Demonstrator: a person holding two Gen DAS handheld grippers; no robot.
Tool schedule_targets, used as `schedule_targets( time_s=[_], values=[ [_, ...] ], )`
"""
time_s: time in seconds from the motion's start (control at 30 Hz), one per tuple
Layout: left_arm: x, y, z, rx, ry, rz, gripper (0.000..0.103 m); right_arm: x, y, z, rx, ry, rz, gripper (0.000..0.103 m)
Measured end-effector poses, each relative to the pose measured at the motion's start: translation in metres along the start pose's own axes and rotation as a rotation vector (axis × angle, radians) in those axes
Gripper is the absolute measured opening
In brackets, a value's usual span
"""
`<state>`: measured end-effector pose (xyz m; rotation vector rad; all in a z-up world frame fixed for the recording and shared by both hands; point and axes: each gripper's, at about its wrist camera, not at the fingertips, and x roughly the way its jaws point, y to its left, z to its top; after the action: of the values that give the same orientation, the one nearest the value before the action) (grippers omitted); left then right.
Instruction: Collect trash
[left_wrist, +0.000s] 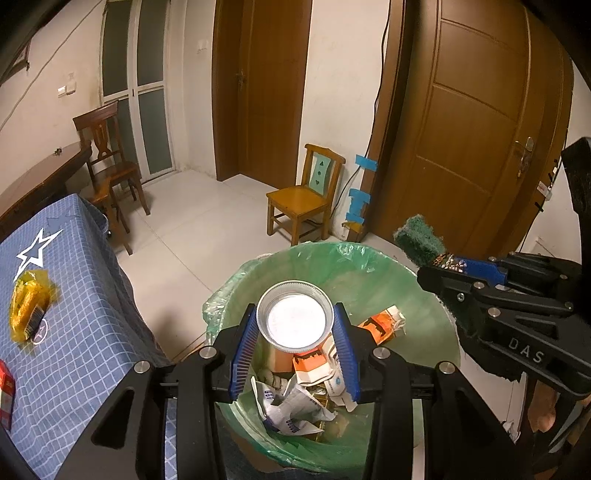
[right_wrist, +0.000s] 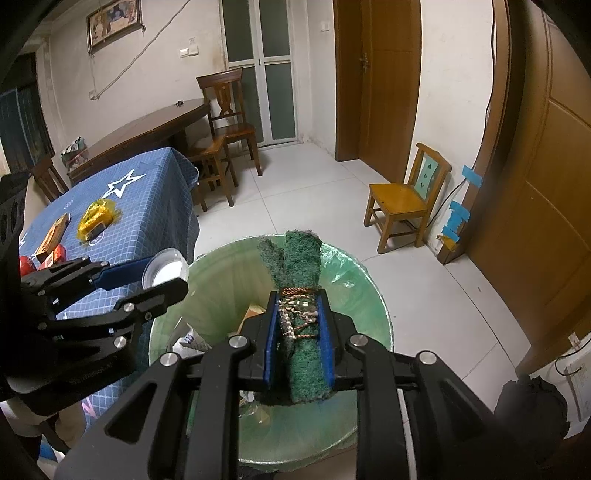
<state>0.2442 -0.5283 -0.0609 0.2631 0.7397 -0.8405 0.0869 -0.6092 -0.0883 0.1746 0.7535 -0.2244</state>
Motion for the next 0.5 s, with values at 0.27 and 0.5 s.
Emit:
schedule_targets(
  time_s=[0.27, 0.5],
  values=[
    [0.001, 0.011, -0.005, -0.031, 0.004, 0.024, 0.077, -0.014, -0.003, -0.003, 0.018, -0.04, 0.003, 0.045],
    [-0.069, 0.01, -0.026, -0.009, -0.107, 0.04, 0.091, -0.094, 0.018, -0.032, -0.024, -0.211, 0.034, 0.063]
  ],
)
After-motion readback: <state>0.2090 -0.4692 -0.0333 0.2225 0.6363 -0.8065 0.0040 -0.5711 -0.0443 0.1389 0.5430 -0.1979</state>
